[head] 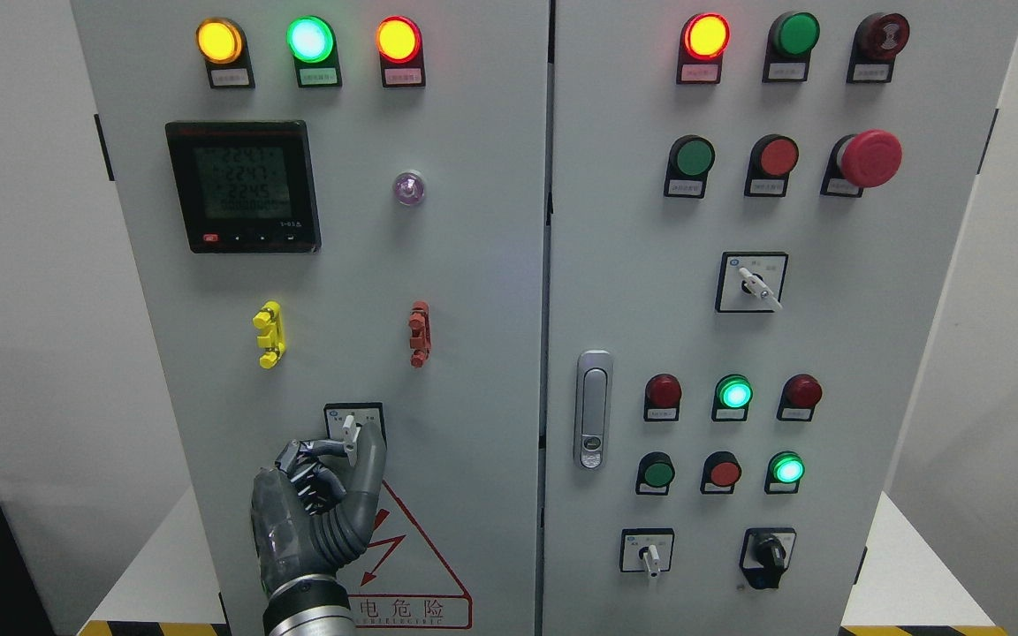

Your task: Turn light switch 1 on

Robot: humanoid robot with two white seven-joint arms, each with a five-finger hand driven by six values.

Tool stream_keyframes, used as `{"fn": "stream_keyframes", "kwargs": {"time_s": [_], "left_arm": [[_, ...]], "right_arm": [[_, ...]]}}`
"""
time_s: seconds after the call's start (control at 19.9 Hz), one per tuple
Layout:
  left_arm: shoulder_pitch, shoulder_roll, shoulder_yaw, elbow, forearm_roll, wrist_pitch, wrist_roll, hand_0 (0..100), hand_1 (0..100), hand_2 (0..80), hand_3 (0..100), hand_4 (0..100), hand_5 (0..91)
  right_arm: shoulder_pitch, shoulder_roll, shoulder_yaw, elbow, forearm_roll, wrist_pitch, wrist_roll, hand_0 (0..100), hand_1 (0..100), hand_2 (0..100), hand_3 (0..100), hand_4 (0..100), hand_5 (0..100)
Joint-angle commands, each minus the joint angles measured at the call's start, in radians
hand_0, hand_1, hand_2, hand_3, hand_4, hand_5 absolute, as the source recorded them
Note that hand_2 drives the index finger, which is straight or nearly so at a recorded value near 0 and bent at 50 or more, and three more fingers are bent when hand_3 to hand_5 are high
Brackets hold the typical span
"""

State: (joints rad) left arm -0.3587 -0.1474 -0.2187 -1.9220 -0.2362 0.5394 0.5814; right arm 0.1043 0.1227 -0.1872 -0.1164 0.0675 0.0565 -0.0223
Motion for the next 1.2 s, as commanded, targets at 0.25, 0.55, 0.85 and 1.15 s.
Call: {"fn": "stream_keyframes", "kwargs": {"time_s": [0.25, 0.55, 0.85, 1.15], "left_arm": [[-0.002, 0.000, -0.001, 0.001, -0.002, 0.001, 0.000, 22, 46, 57.9, 100, 99, 86.4], [-0.002, 0.000, -0.001, 0.003, -0.002, 0.001, -0.002, 23, 46, 58.0, 100, 99, 86.5], [-0.002, 0.000, -0.001, 0.003, -0.002, -0.001, -0.002, 25, 45, 58.3, 100, 99, 86.6], [-0.002, 0.000, -0.001, 0.003, -0.002, 0.001, -0.002, 27, 43, 58.6, 100, 99, 86.6]], "right_arm": [[0.000, 0.000, 0.000, 0.000, 0.000, 0.000, -0.001, 0, 0, 0, 0, 0, 0], [0.000, 0.000, 0.000, 0.000, 0.000, 0.000, -0.001, 0, 0, 0, 0, 0, 0], [0.000, 0.000, 0.000, 0.000, 0.000, 0.000, -0.001, 0, 0, 0, 0, 0, 0], [0.000, 0.000, 0.000, 0.000, 0.000, 0.000, -0.001, 0, 0, 0, 0, 0, 0]]}}
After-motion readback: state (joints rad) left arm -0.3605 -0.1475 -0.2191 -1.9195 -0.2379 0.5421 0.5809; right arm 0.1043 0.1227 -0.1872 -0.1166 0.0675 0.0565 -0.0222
